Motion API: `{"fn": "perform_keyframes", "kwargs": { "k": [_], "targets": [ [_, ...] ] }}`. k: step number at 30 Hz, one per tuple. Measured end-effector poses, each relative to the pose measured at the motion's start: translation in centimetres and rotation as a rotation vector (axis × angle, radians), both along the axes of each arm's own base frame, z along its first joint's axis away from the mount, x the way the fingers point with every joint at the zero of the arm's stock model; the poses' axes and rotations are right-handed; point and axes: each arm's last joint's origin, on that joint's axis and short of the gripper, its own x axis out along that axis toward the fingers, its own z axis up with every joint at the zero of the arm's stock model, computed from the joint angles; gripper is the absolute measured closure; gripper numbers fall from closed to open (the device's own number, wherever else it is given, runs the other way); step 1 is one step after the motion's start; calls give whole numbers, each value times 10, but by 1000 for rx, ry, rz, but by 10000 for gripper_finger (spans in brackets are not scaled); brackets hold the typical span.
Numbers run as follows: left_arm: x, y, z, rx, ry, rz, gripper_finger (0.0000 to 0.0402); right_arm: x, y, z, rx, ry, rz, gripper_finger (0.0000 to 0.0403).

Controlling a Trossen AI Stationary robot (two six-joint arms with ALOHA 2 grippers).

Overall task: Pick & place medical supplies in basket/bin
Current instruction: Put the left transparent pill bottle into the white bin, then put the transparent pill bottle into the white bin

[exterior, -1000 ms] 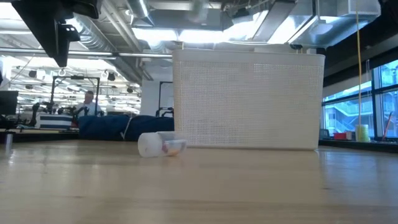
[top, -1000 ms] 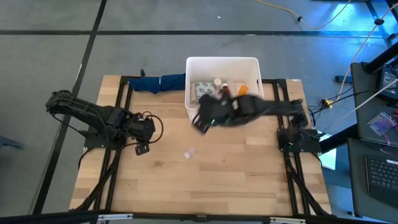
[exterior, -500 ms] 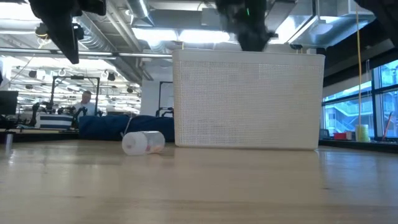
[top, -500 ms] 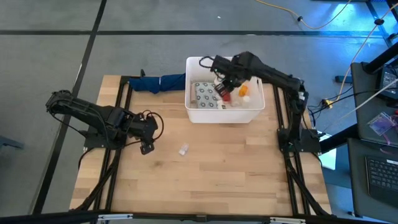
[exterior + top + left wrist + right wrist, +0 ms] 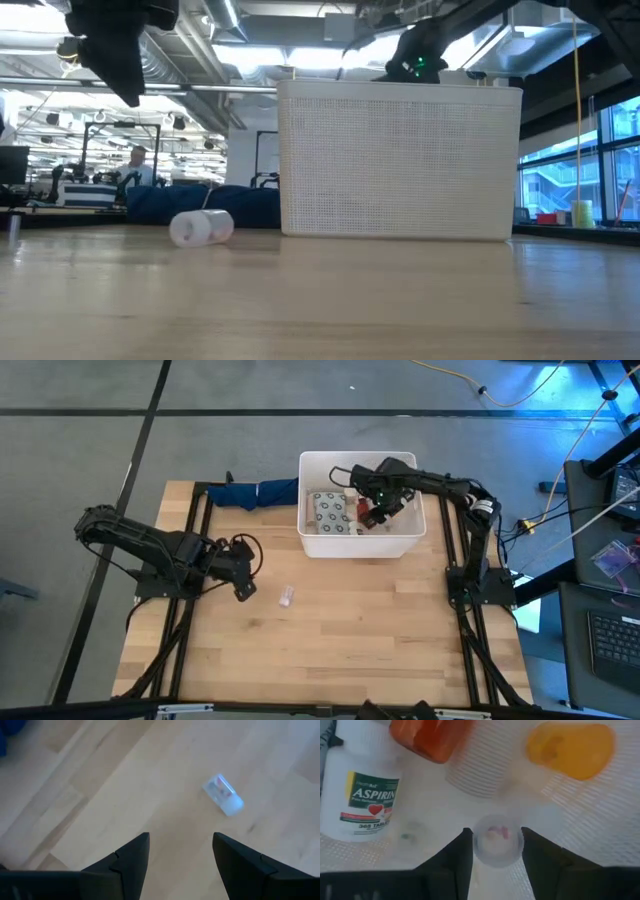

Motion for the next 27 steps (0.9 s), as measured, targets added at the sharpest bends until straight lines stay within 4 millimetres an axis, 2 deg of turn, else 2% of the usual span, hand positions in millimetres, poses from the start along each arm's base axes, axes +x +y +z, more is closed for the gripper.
{"fn": "perform_keyframes", "kwargs": {
  "k": [5, 18, 21, 27],
  "targets": [
    [7, 0, -6, -4, 12, 80, 206, -2, 1, -13, 6, 6, 7, 248],
    [31, -5, -25, -25, 20, 183, 240, -2, 2, -14, 24, -11, 52, 242],
    [33, -5, -26, -28, 26, 188, 242, -2, 2, -14, 27, -11, 73, 225],
    [33, -6, -27, -35, 28, 184, 242, -2, 2, -14, 27, -10, 71, 165]
  ]
}}
